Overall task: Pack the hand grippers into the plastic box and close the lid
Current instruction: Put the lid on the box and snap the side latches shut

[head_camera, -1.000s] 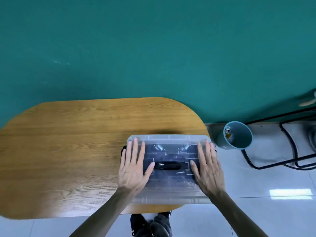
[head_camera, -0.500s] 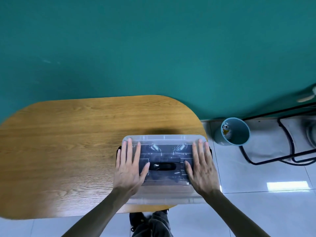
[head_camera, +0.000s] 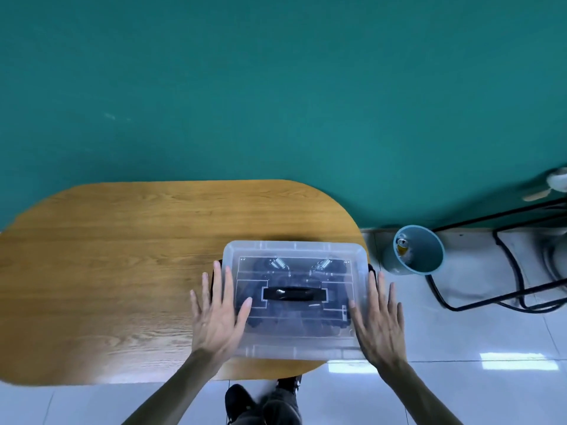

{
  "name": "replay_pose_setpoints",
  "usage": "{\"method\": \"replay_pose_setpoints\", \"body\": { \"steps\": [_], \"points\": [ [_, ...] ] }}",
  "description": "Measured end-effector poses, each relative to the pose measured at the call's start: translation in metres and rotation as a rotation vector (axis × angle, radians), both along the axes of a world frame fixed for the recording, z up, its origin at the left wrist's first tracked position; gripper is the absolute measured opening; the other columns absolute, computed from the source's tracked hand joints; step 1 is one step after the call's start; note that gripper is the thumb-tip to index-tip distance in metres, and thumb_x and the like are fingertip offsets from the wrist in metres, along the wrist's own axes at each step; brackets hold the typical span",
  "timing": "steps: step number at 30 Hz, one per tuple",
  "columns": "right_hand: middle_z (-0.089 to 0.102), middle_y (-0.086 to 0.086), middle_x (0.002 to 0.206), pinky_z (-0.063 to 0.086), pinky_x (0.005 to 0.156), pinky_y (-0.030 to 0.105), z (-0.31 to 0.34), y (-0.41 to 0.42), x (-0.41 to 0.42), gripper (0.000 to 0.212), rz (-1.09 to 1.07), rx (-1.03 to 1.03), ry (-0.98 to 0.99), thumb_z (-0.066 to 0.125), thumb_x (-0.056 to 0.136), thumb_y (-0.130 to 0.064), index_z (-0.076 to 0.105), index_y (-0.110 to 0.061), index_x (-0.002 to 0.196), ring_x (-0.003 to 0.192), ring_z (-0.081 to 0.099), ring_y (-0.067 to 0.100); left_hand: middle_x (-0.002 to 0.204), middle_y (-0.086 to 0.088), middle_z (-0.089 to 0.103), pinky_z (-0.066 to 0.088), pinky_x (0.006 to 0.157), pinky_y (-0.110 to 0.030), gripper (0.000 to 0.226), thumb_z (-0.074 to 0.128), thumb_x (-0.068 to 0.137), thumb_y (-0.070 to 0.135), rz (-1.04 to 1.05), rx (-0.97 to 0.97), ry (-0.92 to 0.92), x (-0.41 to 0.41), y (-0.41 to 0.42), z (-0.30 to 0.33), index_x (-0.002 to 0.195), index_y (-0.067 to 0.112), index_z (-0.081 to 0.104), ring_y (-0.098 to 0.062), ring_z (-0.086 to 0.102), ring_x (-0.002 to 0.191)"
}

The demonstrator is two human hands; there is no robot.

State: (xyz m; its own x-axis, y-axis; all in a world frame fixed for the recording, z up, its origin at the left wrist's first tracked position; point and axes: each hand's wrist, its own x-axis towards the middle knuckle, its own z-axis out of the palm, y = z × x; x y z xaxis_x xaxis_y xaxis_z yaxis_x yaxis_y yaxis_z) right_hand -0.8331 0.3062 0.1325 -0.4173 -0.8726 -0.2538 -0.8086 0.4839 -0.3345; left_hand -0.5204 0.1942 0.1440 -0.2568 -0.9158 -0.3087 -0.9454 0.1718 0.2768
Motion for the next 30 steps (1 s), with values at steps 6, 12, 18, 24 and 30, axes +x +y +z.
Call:
{"method": "replay_pose_setpoints", "body": {
  "steps": [6, 12, 18, 24, 30],
  "points": [
    [-0.009, -0.004, 0.169, 0.033, 0.116, 0.059, -0.006, -0.003, -0.003, 0.073, -0.027, -0.094, -0.2, 0.025, 0.097, -0.07, -0.011, -0.045, 0.156, 0.155, 0.008, 0.03, 0.164, 0.014, -0.029, 0.01, 0.122, -0.064, 0.076, 0.012, 0.095, 0.073, 0.086, 0.049, 0.119, -0.002, 0.001, 0.003, 0.158, 0.04, -0.013, -0.038, -0.004, 0.154],
    [-0.006, -0.002, 0.169, 0.051, 0.098, 0.058, -0.005, -0.002, -0.002, 0.076, -0.027, -0.064, -0.142, 0.018, 0.093, -0.076, -0.007, -0.044, 0.157, 0.149, 0.024, 0.035, 0.164, 0.013, -0.029, 0.062, 0.068, -0.053, 0.073, 0.038, 0.093, 0.071, 0.214, 0.075, 0.309, -0.001, 0.002, 0.012, 0.149, 0.064, -0.008, -0.047, 0.061, 0.119],
    [0.027, 0.022, 0.158, 0.049, 0.098, 0.052, 0.008, -0.002, 0.009, 0.075, -0.106, -0.024, 0.019, 0.038, 0.097, -0.062, -0.001, -0.042, 0.158, 0.13, 0.048, 0.043, 0.166, 0.002, -0.007, 0.06, 0.074, -0.058, 0.076, 0.041, 0.089, 0.074, 0.339, 0.012, 0.285, 0.001, 0.007, 0.009, 0.15, 0.064, -0.003, -0.051, 0.063, 0.11],
    [0.044, 0.016, 0.114, 0.046, 0.046, 0.032, 0.015, -0.003, 0.016, 0.076, -0.078, -0.029, 0.047, 0.031, 0.093, -0.062, -0.001, -0.04, 0.158, 0.05, 0.05, 0.025, 0.169, 0.002, -0.01, 0.057, 0.066, -0.046, 0.081, 0.043, 0.09, 0.075, 0.405, 0.07, 0.357, 0.001, 0.007, 0.012, 0.146, 0.067, -0.014, -0.04, 0.07, 0.101],
    [0.042, 0.018, 0.121, 0.057, 0.05, 0.042, 0.023, -0.005, 0.029, 0.081, -0.063, -0.015, 0.085, 0.052, 0.096, -0.049, 0.006, -0.032, 0.16, 0.069, 0.064, 0.035, 0.147, -0.02, 0.025, 0.059, 0.072, -0.044, 0.068, 0.037, 0.102, 0.056, 0.159, -0.132, 0.129, -0.007, 0.008, 0.016, 0.158, 0.048, 0.0, -0.038, 0.05, 0.119]
  ]
}}
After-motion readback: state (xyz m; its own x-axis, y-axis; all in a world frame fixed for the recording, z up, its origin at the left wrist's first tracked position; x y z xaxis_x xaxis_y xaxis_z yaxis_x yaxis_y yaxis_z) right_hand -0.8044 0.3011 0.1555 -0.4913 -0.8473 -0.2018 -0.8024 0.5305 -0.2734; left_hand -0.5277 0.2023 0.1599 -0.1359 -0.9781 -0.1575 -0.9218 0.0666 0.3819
